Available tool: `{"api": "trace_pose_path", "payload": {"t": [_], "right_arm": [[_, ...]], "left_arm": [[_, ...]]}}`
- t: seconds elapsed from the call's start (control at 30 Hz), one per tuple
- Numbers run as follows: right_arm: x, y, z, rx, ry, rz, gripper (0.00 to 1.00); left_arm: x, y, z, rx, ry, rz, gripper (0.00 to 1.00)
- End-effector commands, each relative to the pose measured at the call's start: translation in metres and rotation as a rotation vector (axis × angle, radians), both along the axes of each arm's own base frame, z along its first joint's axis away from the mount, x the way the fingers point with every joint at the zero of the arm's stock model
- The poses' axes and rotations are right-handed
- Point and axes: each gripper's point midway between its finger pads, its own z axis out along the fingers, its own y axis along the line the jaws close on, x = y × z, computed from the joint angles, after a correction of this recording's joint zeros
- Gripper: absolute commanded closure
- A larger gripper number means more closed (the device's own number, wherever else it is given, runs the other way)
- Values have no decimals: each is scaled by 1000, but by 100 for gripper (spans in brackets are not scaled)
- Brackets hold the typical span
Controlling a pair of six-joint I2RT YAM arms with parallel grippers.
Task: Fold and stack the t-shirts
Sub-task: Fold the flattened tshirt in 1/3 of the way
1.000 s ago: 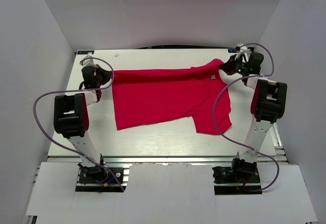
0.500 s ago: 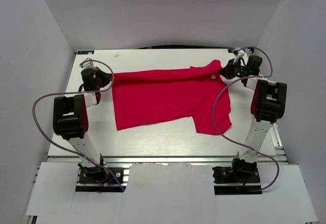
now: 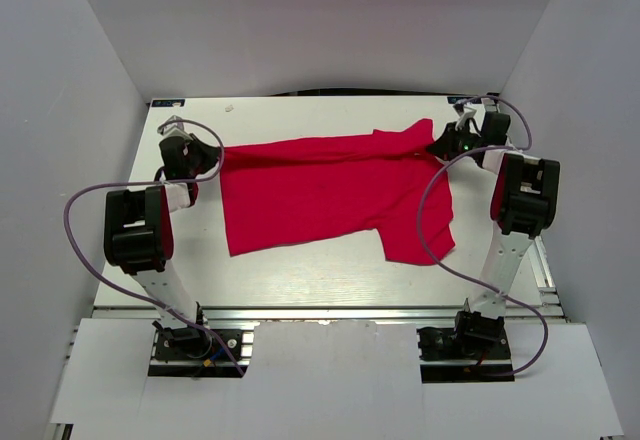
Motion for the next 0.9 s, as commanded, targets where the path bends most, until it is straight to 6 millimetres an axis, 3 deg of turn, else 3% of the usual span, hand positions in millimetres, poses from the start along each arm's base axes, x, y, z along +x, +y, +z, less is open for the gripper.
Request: {"api": "trace_pose_path", "payload": {"t": [0.0,0.43,0.87], "right_arm": [[7,-6,2,2,16,-4,100],[-2,-9,-3,19,59,-26,100],[-8,-14,-8,33,103,-41,100]], "left_arm": [[-4,2,9,0,-23,-5,100],[-9,2,4,8,-12,-6,100],[-7,3,-17,25,41,-15,100]]}}
